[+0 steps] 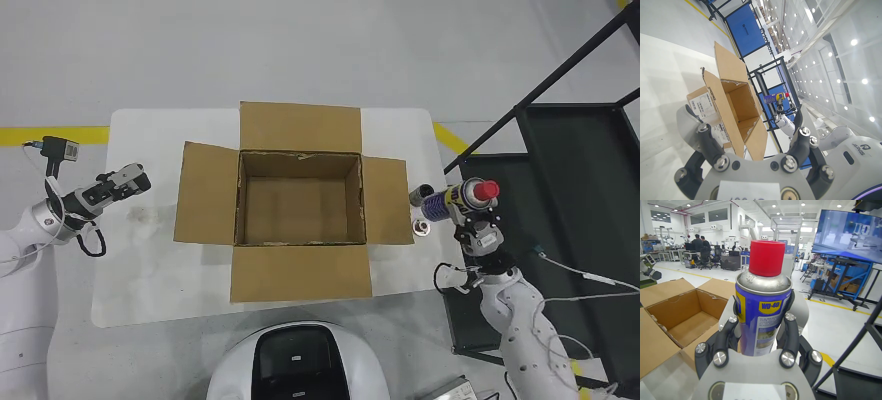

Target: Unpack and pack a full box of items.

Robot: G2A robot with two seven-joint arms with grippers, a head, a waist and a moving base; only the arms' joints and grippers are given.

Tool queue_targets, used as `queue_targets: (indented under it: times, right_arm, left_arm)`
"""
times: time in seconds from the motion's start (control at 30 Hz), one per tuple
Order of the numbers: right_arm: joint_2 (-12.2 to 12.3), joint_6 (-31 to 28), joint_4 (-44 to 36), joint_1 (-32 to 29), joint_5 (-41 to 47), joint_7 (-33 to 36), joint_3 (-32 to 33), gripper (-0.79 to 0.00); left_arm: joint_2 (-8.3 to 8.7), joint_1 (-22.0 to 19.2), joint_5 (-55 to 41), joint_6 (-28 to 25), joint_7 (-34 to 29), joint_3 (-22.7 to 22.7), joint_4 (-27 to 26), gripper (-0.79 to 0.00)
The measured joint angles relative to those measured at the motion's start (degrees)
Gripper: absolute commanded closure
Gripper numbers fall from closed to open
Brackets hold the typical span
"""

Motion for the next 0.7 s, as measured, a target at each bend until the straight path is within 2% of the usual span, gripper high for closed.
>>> queue_targets:
  times: [0.13, 0.2, 0.53, 0.7]
  right_arm:
    - [-0.1, 1.5, 7.5, -1.0, -0.8, -7.7, -0.2, 0.000]
    - [-0.2, 1.8, 11.4, -0.6, -1.8, -9.1, -1.1, 0.000]
    - [-1.4, 8.8, 32.4, 9.1, -6.7, -16.6, -8.3, 0.000]
    - [-1.7, 10.0, 39.9, 13.2, -7.3, -20.5, -10.0, 0.000]
  left_arm:
    - [0.00, 0.0, 0.0, 0.0, 0.0, 0.0, 0.0, -0.785]
    - [0.00, 0.0, 0.0, 0.0, 0.0, 0.0, 0.0, -0.785]
    - [0.00, 0.0, 0.0, 0.0, 0.0, 0.0, 0.0, -0.785]
    - [0.00, 0.0, 0.0, 0.0, 0.0, 0.0, 0.0, -0.785]
